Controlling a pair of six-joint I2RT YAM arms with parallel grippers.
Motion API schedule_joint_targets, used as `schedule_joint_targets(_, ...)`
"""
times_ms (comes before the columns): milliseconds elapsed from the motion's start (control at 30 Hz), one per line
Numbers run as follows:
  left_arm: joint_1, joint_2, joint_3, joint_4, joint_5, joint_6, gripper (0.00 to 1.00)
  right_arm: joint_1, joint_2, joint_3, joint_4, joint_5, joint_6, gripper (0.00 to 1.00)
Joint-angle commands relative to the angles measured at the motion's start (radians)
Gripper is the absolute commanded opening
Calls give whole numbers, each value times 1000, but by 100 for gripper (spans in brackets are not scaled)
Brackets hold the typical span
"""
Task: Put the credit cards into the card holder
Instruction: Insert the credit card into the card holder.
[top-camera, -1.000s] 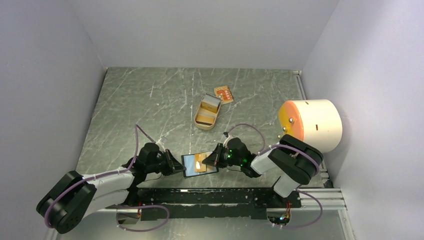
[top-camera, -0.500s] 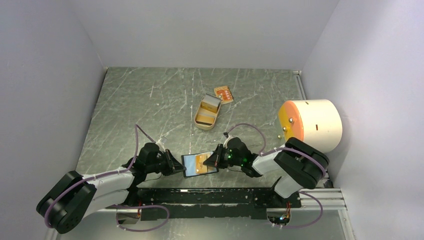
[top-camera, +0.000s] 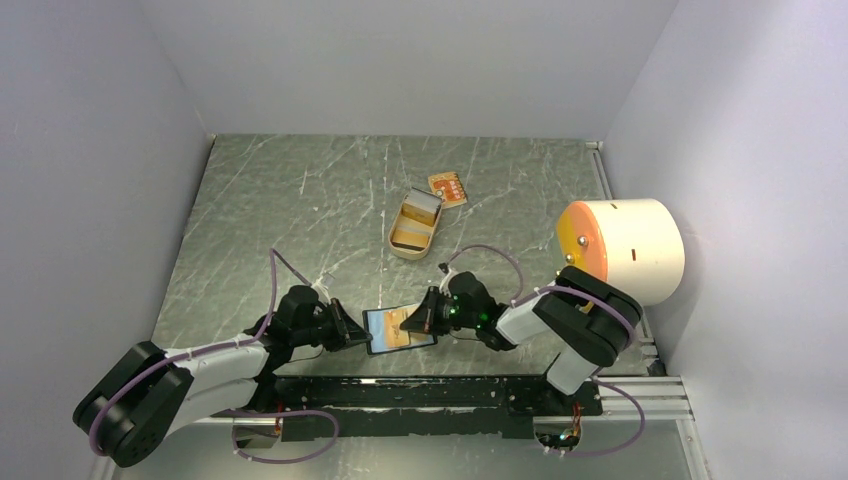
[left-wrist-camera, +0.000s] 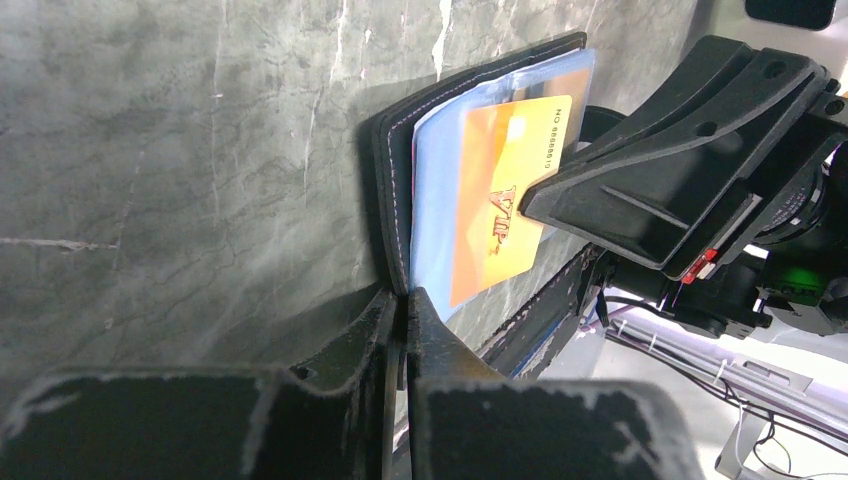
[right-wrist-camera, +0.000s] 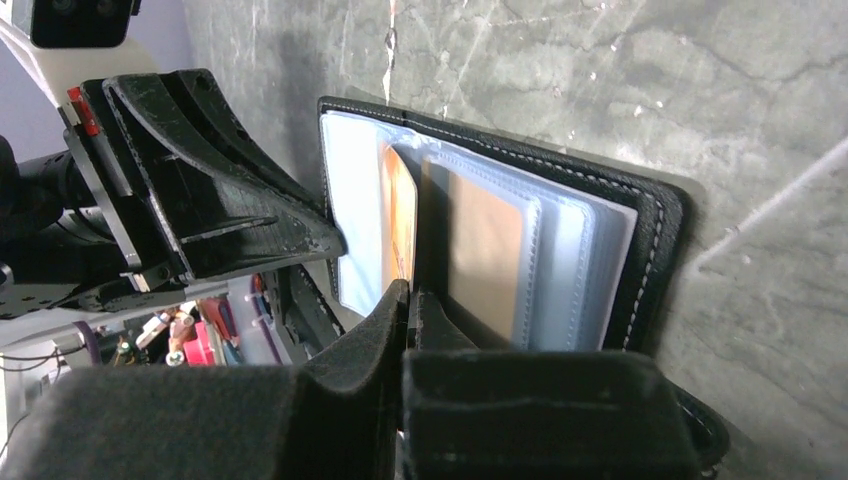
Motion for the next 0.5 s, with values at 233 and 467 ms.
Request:
schedule_joint_targets(233, 5, -8, 6, 37, 31, 10, 10, 7, 3, 77, -243, 47, -108, 18)
schedule_joint_targets(467, 4, -37, 6, 18, 23, 8, 10, 7, -128, 125, -500, 177, -204, 27)
